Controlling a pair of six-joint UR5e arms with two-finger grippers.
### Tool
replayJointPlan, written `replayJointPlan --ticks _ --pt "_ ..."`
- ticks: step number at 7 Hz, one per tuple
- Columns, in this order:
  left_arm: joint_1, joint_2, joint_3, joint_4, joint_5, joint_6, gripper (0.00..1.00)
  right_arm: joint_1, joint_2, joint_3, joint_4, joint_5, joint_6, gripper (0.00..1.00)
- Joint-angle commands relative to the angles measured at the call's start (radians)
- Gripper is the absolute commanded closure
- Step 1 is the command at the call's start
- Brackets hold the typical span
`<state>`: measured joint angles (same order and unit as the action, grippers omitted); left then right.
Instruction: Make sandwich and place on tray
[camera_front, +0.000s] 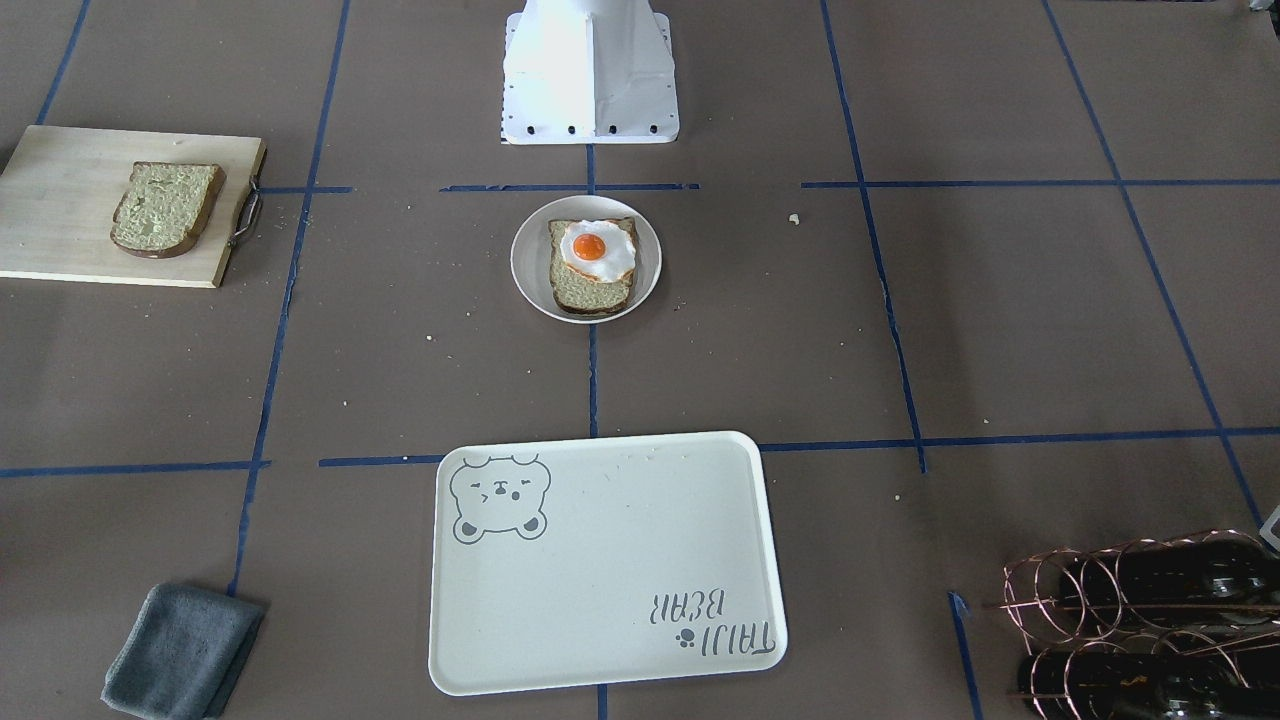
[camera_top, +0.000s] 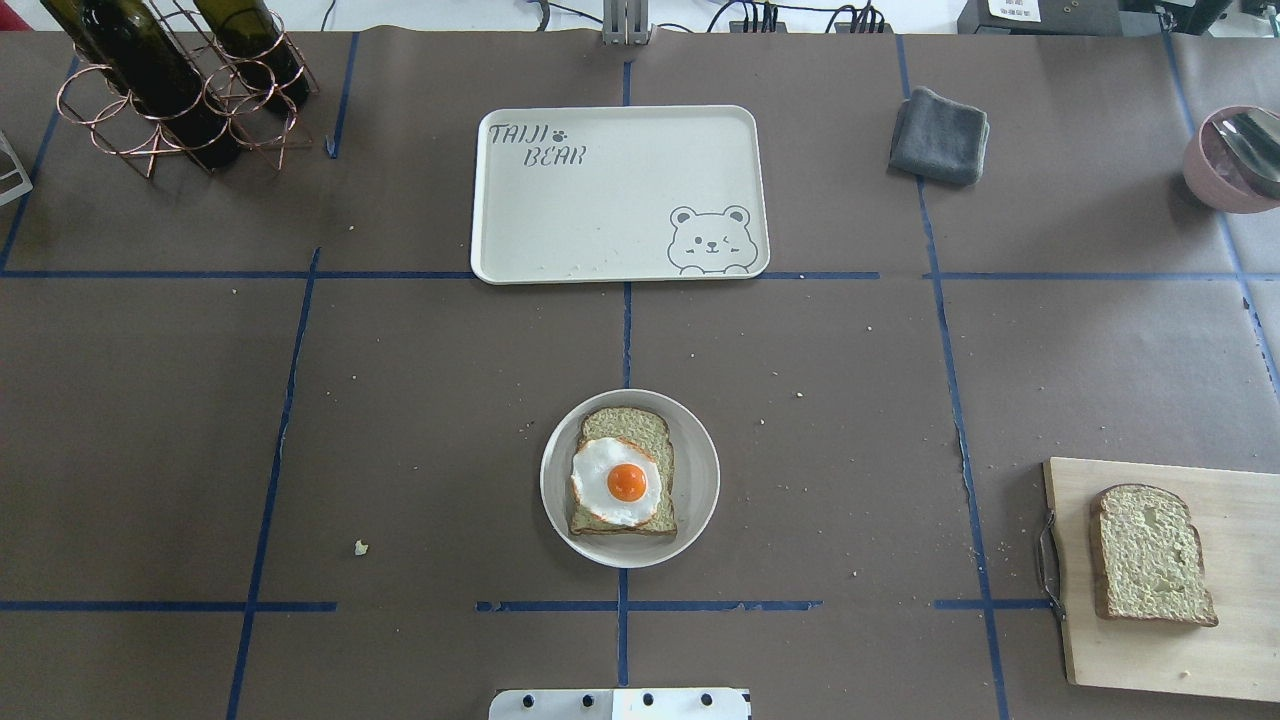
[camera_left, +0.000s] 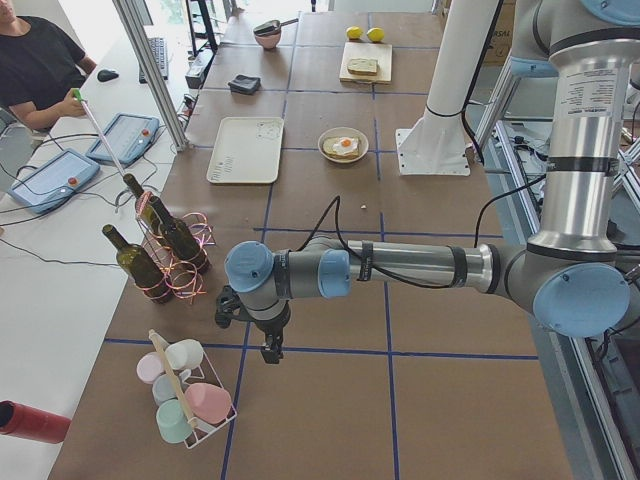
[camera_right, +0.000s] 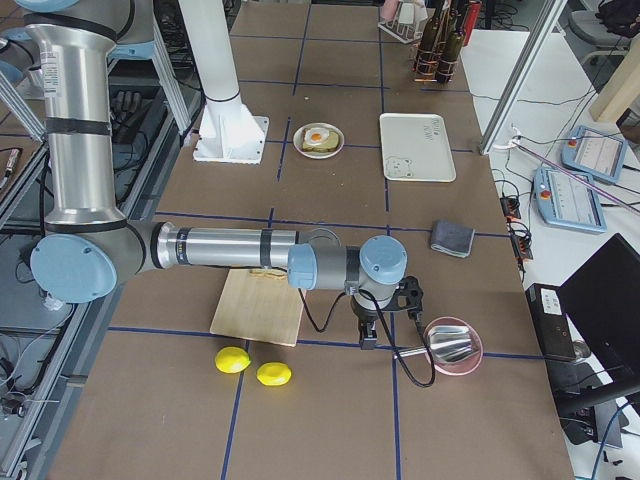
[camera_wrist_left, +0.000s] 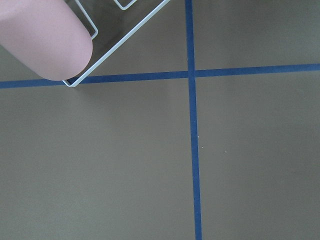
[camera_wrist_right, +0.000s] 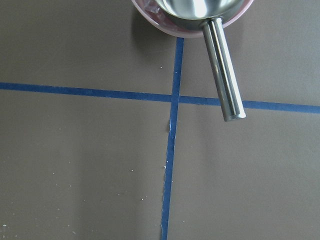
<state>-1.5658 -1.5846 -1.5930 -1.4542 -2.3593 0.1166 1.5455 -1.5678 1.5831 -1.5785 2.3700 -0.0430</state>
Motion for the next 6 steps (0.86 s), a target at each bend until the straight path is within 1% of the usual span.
replayJointPlan --ticks 1,3,4,5,6 --pt "0.000 0.000 0.001 0.000 0.000 0.000 0.00 -0.001 0.000 0.000 0.002 0.002 0.000 0.00" --pt "0.006 -0.021 -0.014 -0.003 -0.008 0.000 0.00 -0.001 0.002 0.005 0.002 0.003 0.000 0.00" --pt "0.007 -0.078 -0.021 -0.005 -0.008 0.006 0.00 -0.001 0.003 0.033 0.002 0.006 -0.001 0.00" --pt "0.015 -0.106 -0.048 -0.012 -0.008 0.006 0.00 -0.001 0.003 0.067 0.000 0.014 0.000 0.00" --pt "0.042 -0.107 -0.062 -0.109 -0.008 -0.001 0.00 -0.001 0.002 0.084 0.000 0.031 0.000 0.00"
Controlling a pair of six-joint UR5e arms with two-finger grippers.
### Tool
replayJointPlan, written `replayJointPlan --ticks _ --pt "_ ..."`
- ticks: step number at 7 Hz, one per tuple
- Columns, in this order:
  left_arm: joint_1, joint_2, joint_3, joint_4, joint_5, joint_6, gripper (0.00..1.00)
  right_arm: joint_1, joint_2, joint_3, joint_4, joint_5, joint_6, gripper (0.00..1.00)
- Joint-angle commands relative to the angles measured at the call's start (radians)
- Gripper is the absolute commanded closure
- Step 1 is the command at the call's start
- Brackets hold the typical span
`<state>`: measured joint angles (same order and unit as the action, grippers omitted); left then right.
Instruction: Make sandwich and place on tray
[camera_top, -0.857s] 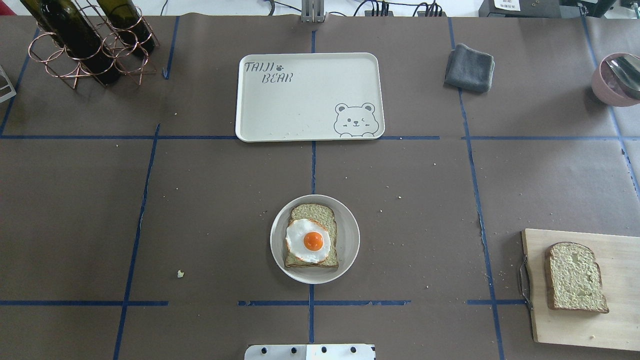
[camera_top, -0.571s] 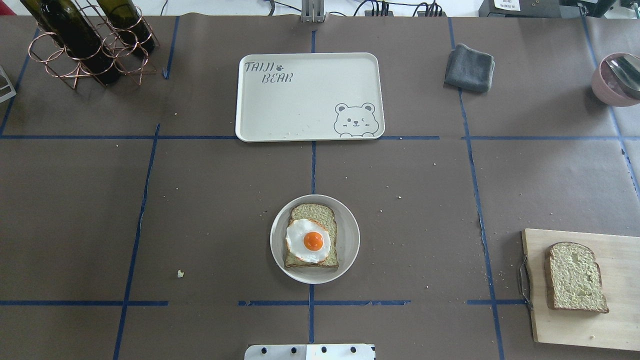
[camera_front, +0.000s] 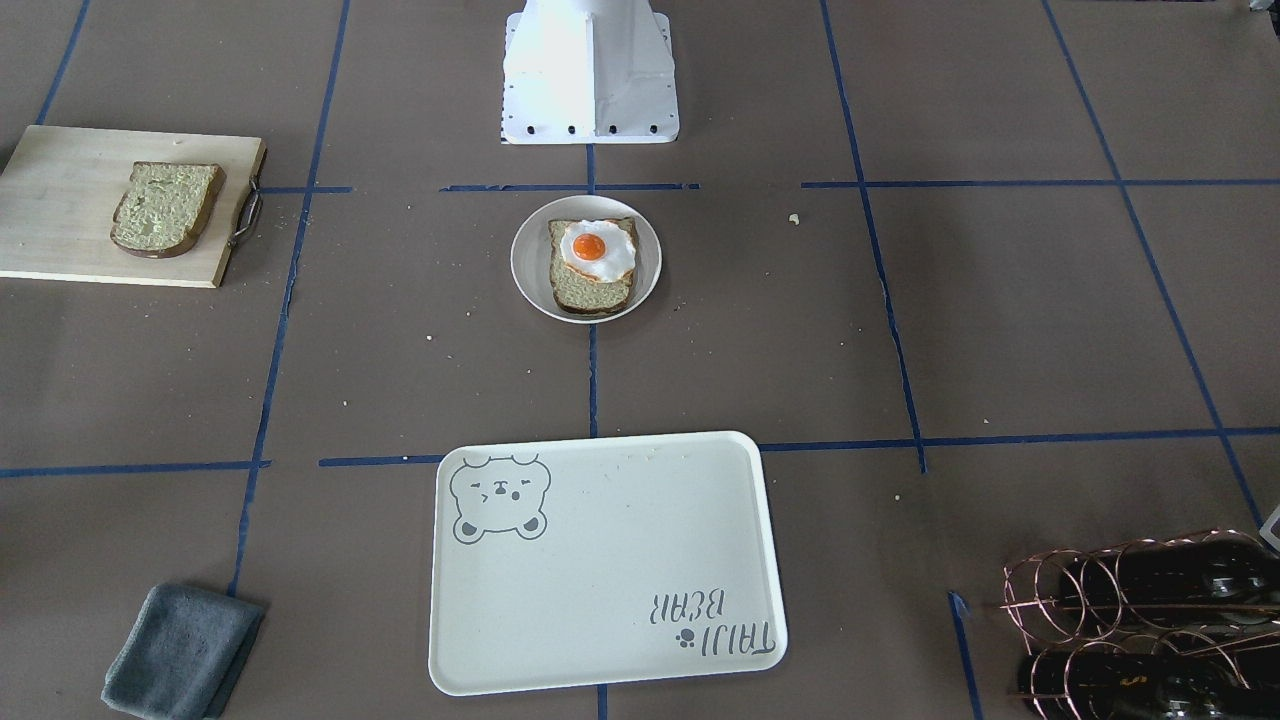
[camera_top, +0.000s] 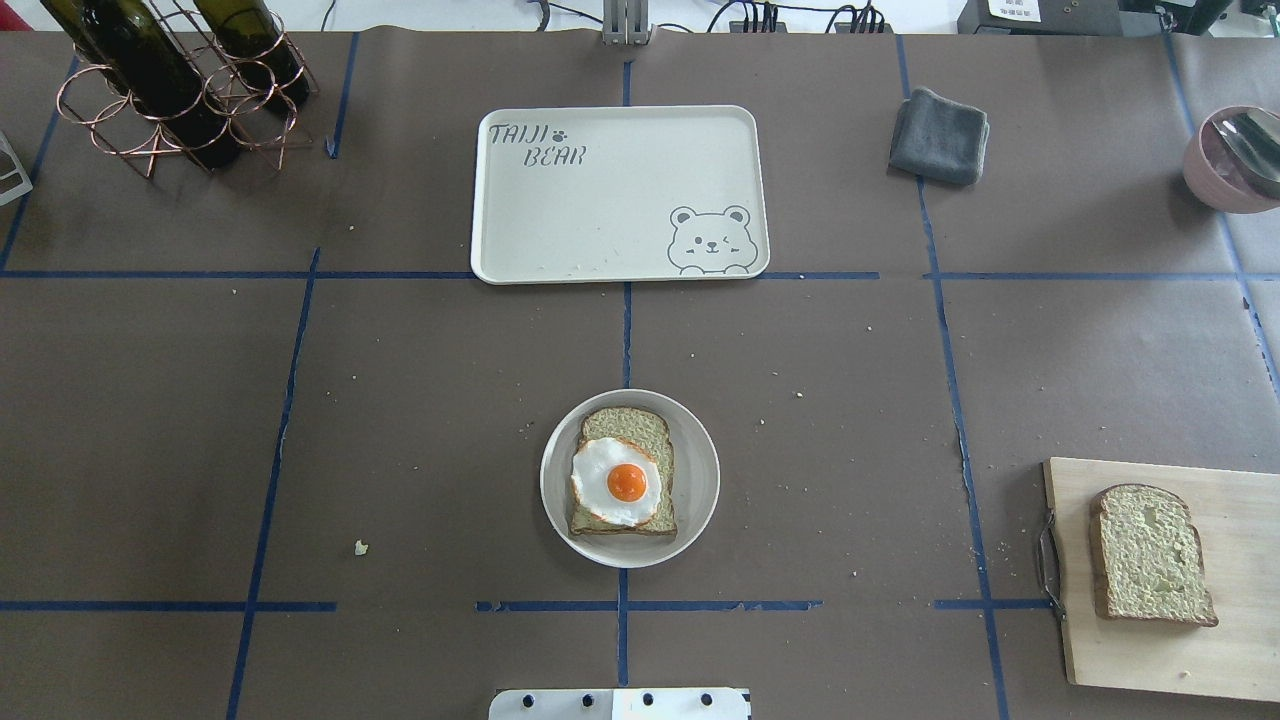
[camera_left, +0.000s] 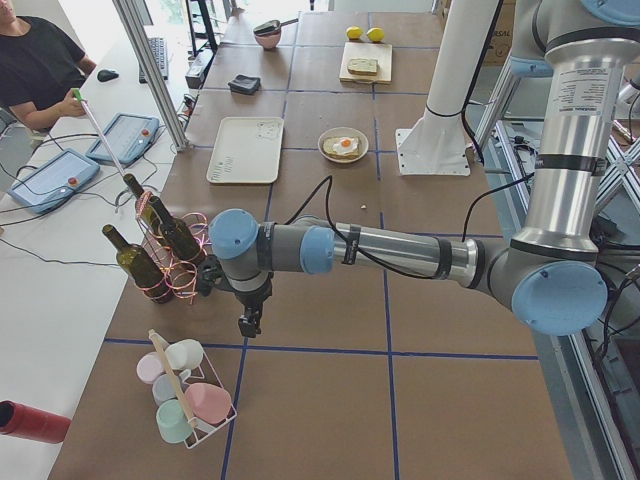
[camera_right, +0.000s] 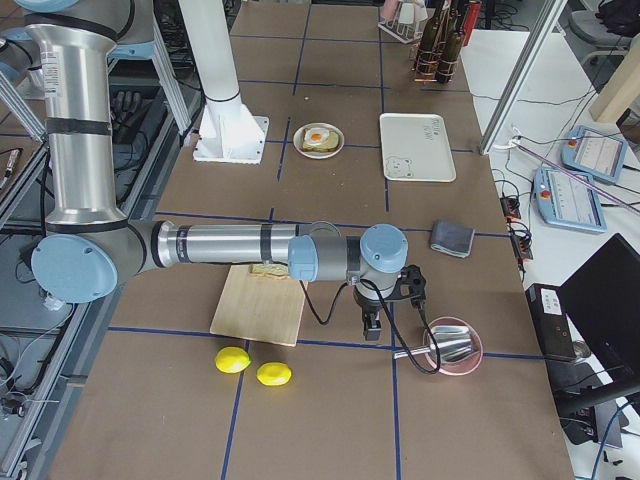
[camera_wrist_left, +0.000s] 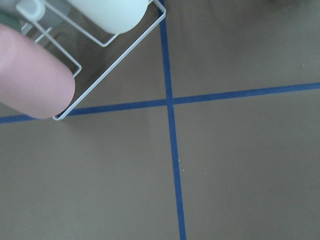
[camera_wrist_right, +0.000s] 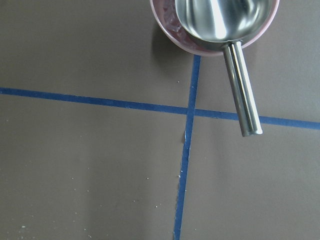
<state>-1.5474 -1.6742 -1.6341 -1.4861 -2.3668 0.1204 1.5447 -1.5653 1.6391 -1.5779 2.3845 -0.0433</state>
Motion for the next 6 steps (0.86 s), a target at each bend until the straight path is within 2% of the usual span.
replayJointPlan --ticks 1,3,4,6 --pt "0.061 -0.019 -0.021 -0.164 0.000 -0.008 0.00 -0.006 0.002 0.066 0.001 0.048 0.000 0.00" --pt "0.169 -0.032 -0.013 -0.348 0.003 -0.040 0.00 -0.052 0.004 0.154 -0.013 0.067 0.003 0.00" --pt "0.190 -0.041 -0.021 -0.352 0.000 -0.092 0.00 -0.089 -0.010 0.166 -0.001 0.079 0.111 0.00" --pt "0.268 -0.111 -0.024 -0.339 0.000 -0.100 0.00 -0.180 -0.050 0.259 0.083 0.084 0.346 0.00"
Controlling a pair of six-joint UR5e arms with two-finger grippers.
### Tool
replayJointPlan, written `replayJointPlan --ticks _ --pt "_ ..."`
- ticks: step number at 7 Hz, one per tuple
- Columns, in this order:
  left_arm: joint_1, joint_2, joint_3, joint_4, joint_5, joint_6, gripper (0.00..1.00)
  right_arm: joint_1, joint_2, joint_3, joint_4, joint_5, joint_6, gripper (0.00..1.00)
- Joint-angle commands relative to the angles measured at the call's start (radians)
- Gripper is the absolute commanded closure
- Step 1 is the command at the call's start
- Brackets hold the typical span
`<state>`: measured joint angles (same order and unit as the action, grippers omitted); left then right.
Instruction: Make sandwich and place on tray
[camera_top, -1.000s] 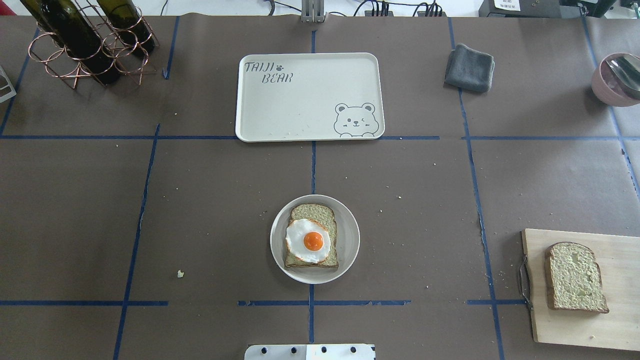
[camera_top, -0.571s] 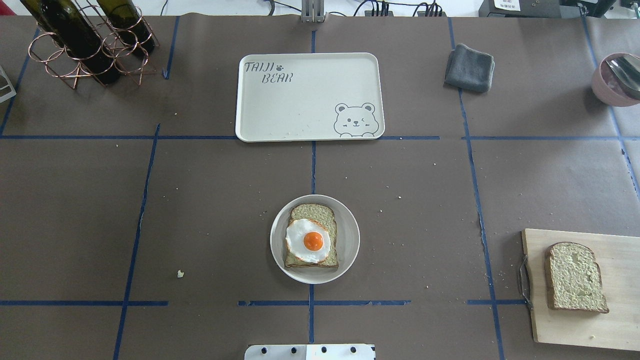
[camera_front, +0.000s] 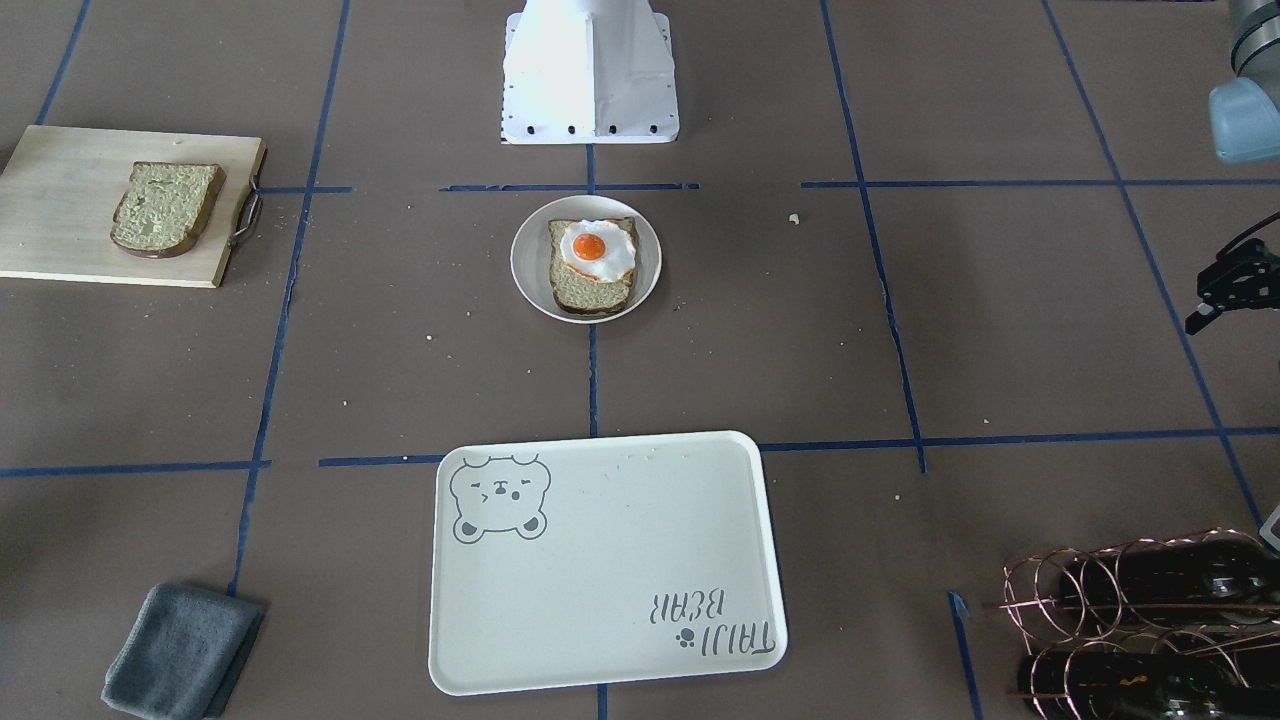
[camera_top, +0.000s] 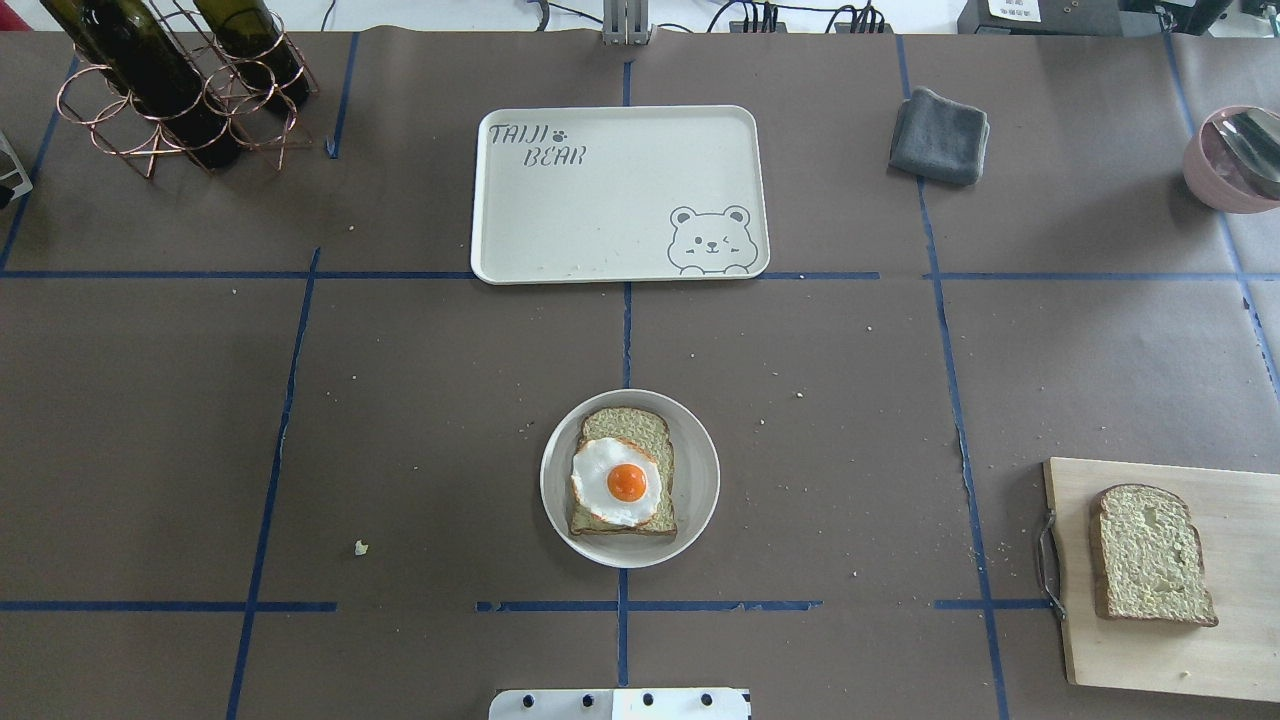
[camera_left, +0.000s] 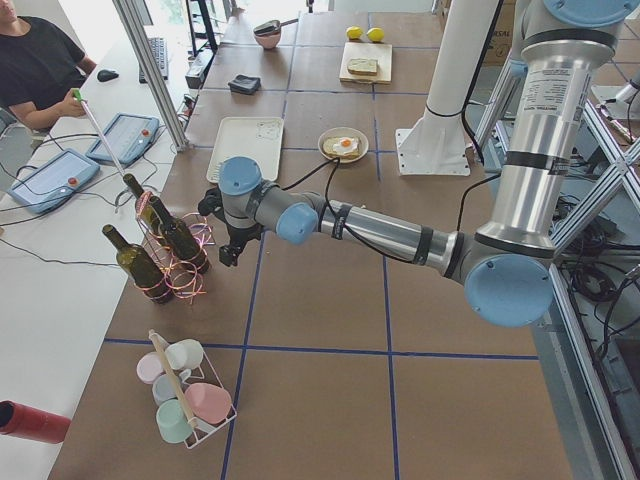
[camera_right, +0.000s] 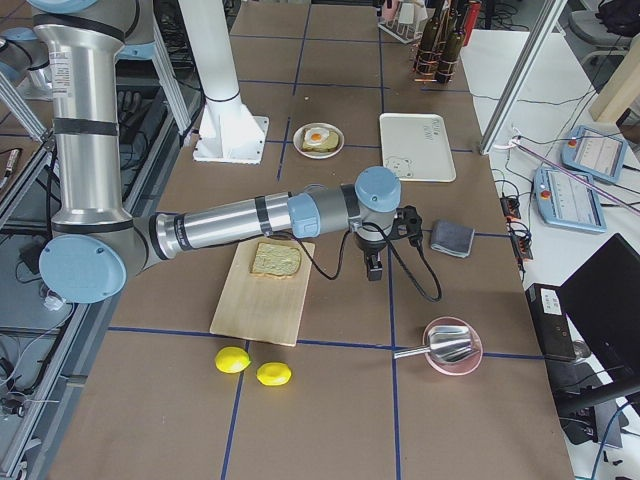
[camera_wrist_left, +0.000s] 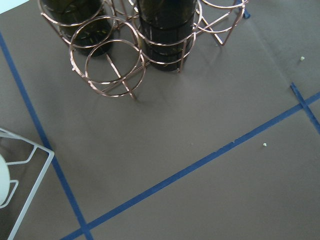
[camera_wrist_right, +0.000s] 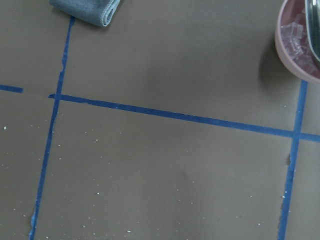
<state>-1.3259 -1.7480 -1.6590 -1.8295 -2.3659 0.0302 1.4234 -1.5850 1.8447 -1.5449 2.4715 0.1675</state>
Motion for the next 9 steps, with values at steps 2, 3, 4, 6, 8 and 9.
replayJointPlan --ticks 2,3,4,6,8,9 --pt "0.149 -0.060 -0.013 -0.029 0.007 -0.277 0.00 -0.180 -0.094 0.090 0.210 -0.089 0.390 0.00" --pt "0.184 -0.064 -0.027 -0.112 0.010 -0.476 0.00 -0.222 -0.137 0.091 0.294 -0.104 0.459 0.00" --pt "0.235 -0.062 -0.056 -0.188 0.014 -0.665 0.00 -0.275 -0.203 0.091 0.421 -0.138 0.537 0.00" --pt "0.330 -0.077 -0.119 -0.191 0.088 -0.835 0.00 -0.413 -0.346 0.091 0.668 -0.228 0.732 0.00" --pt "0.373 -0.108 -0.117 -0.192 0.103 -0.885 0.00 -0.615 -0.448 0.091 0.820 -0.360 0.893 0.02" --pt "0.375 -0.110 -0.117 -0.194 0.103 -0.900 0.00 -0.656 -0.507 0.091 0.900 -0.377 0.917 0.02"
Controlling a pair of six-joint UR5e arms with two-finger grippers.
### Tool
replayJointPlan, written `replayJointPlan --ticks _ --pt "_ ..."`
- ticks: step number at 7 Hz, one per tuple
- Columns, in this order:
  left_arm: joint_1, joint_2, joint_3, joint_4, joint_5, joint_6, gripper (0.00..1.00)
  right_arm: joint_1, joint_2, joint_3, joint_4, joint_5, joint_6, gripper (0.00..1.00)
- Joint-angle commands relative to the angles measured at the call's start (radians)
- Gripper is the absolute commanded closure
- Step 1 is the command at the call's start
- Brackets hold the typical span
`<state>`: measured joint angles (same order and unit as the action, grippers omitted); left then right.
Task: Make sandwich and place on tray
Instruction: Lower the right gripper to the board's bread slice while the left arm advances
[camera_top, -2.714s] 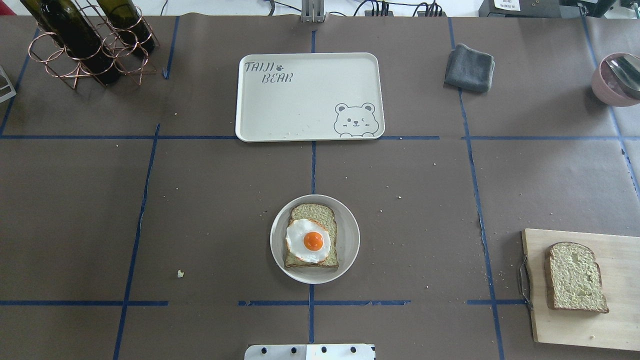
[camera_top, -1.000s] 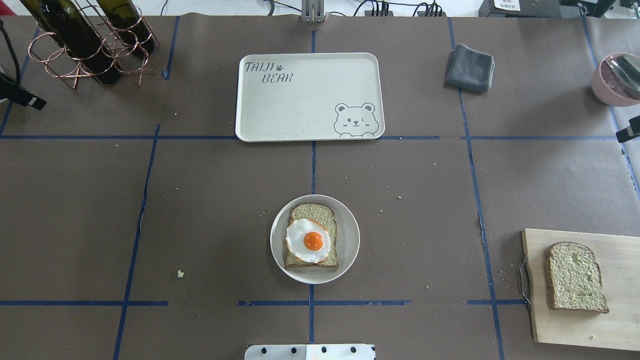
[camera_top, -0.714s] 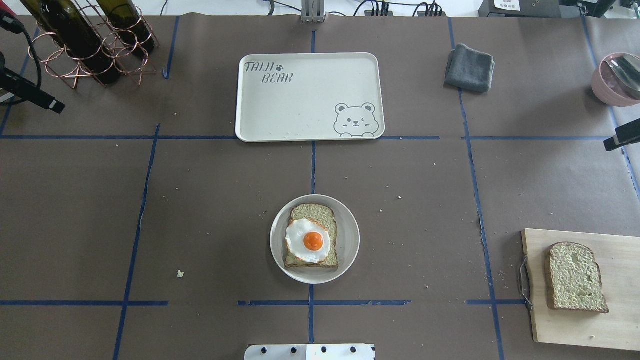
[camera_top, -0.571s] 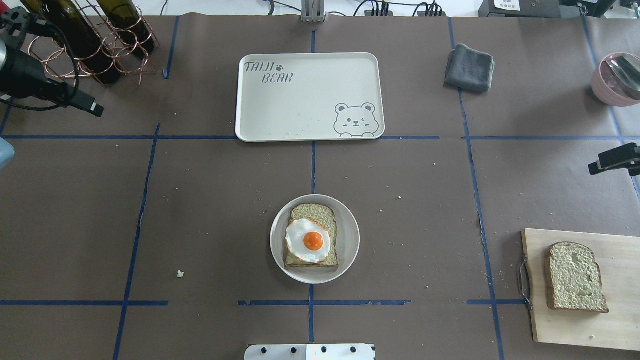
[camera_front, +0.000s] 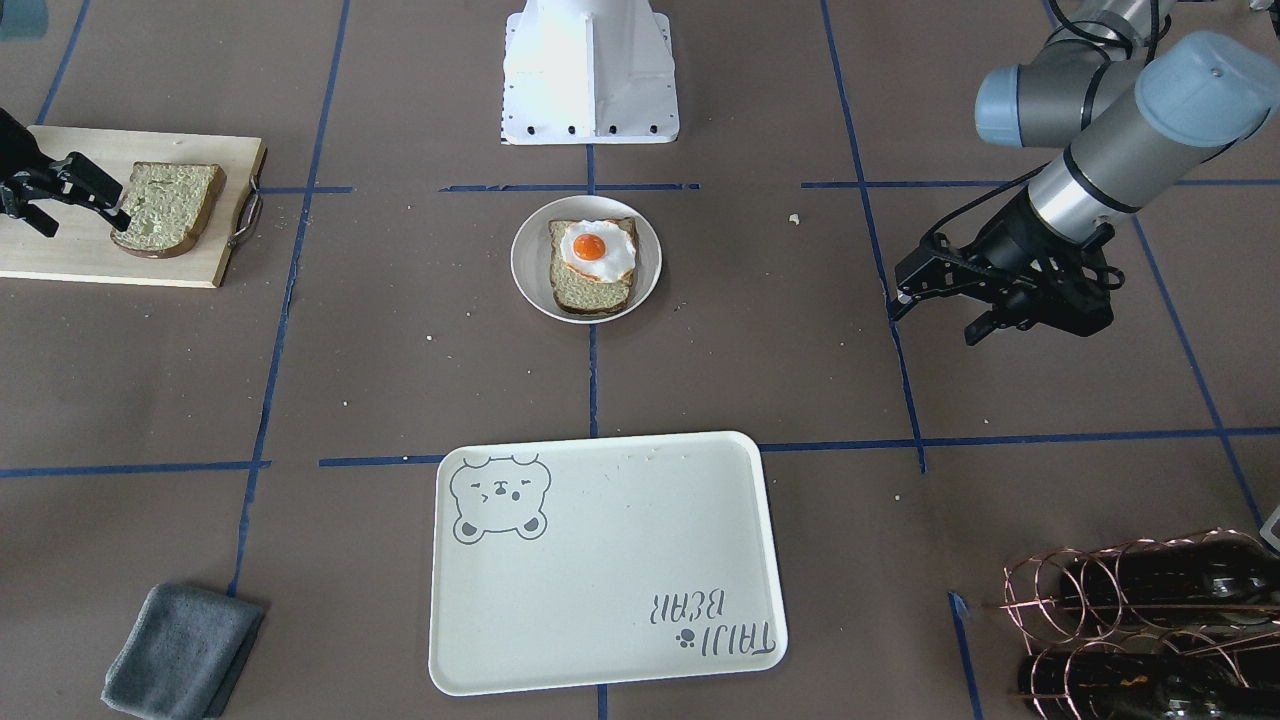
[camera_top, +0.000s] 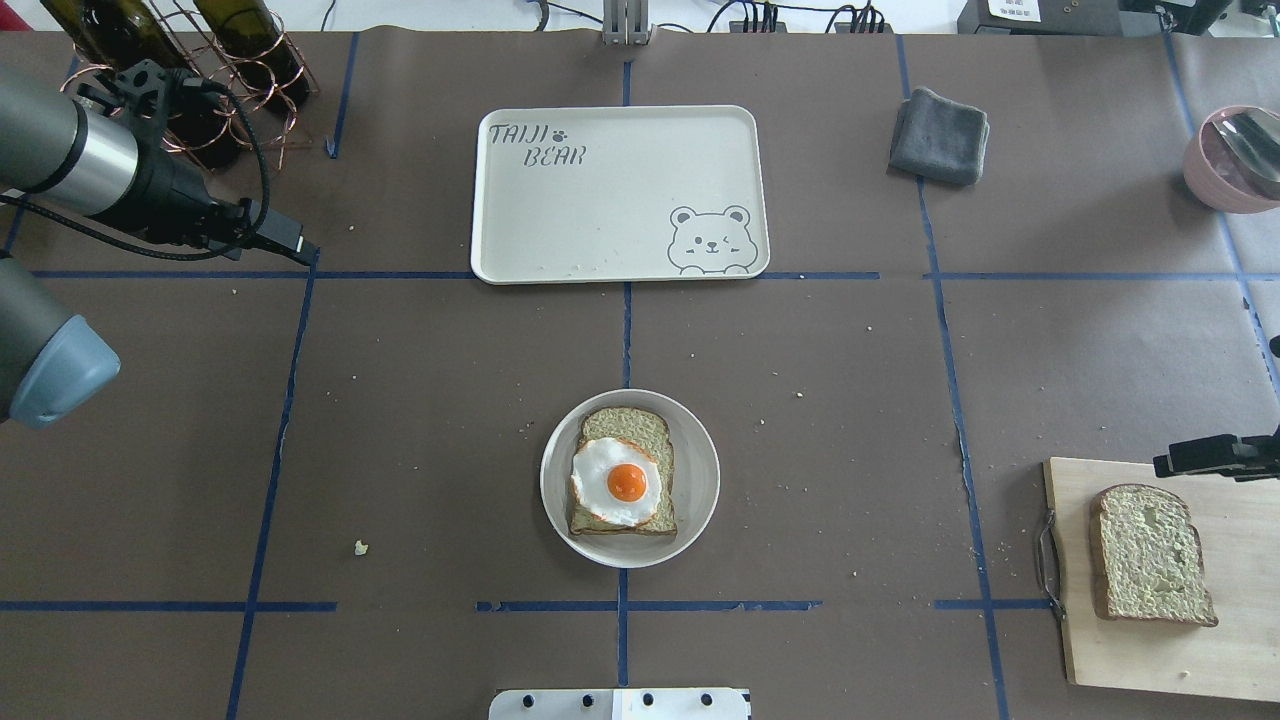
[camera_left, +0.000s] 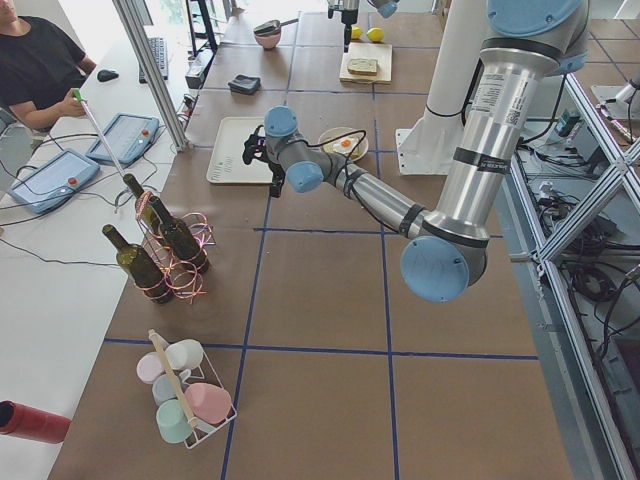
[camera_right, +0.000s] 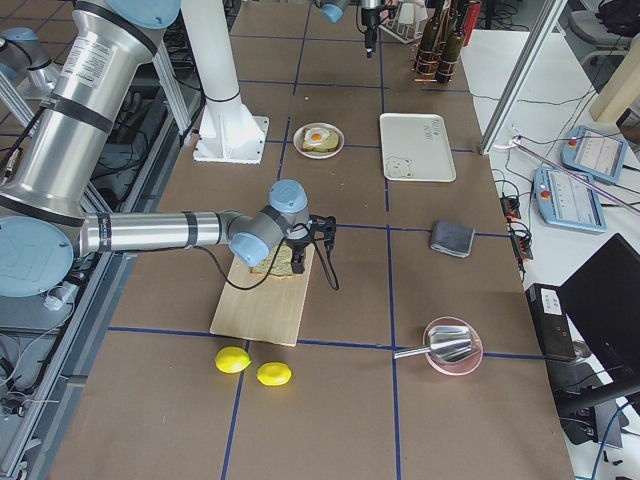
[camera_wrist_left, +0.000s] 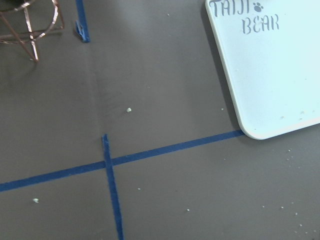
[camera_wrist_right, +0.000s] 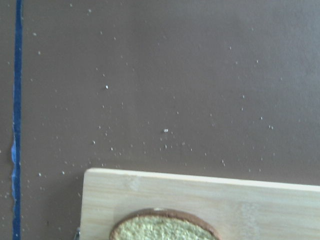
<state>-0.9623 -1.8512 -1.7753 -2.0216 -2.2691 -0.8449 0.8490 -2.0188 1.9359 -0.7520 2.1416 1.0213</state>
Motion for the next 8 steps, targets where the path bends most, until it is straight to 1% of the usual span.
replayJointPlan --ticks 1,2,3,4,5,6,7,8 --pt "0.017 -0.008 -0.001 0.000 0.006 -0.037 0.00 -0.121 -0.096 -0.002 0.132 -0.051 0.107 0.02" --pt "0.019 -0.010 -0.001 -0.002 0.006 -0.037 0.00 -0.149 -0.107 -0.008 0.144 -0.057 0.129 0.02" --pt "0.023 -0.011 -0.003 -0.002 0.006 -0.045 0.00 -0.181 -0.118 -0.020 0.145 -0.081 0.132 0.02" --pt "0.024 -0.013 -0.007 -0.002 0.006 -0.049 0.00 -0.214 -0.117 -0.075 0.187 -0.115 0.135 0.02" --pt "0.024 -0.013 -0.006 -0.006 0.006 -0.049 0.00 -0.220 -0.107 -0.121 0.262 -0.121 0.152 0.02" --pt "0.024 -0.013 -0.007 -0.006 0.006 -0.049 0.00 -0.229 -0.104 -0.121 0.266 -0.121 0.173 0.02" --pt "0.024 -0.013 -0.006 -0.006 0.006 -0.049 0.00 -0.240 -0.091 -0.121 0.266 -0.123 0.184 0.06" --pt "0.024 -0.013 -0.006 -0.008 0.006 -0.049 0.00 -0.251 -0.089 -0.121 0.266 -0.129 0.187 0.17"
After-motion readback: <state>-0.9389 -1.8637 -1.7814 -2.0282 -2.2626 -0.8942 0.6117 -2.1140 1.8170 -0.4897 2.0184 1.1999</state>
